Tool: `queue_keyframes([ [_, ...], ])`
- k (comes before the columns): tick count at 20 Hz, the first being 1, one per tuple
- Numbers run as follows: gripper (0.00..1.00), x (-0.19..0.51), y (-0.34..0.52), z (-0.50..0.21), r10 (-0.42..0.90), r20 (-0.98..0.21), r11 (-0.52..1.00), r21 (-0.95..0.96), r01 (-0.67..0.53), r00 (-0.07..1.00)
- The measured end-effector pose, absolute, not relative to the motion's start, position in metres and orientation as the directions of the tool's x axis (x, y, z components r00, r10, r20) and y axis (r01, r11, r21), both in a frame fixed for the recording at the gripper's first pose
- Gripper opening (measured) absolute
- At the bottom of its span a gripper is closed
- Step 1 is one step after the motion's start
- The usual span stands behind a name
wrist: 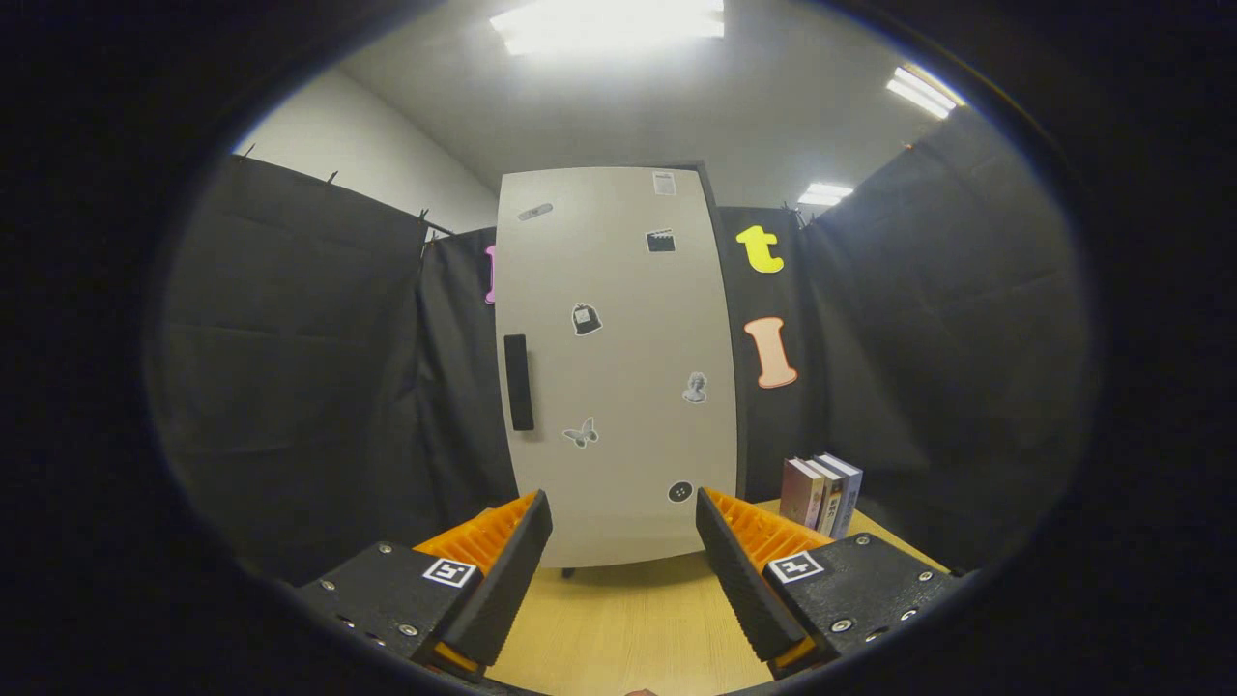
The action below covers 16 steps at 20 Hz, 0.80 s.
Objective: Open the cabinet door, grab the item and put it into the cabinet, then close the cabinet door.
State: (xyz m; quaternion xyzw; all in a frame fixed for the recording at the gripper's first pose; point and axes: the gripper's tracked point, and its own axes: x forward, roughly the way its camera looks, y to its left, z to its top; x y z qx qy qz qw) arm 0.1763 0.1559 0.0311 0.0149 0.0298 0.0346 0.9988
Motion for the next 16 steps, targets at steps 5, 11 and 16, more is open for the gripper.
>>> queue_keyframes([
  [5, 0.93, 0.177, 0.153, 0.026, 0.060, -0.065, 0.997, 0.050, -0.056, 0.996],
  [11, 0.93, 0.180, 0.152, 0.034, 0.045, -0.038, 0.998, 0.051, -0.043, 0.998],
  [16, 0.93, 0.182, 0.162, 0.035, 0.059, -0.035, 0.997, 0.047, -0.057, 0.998],
])
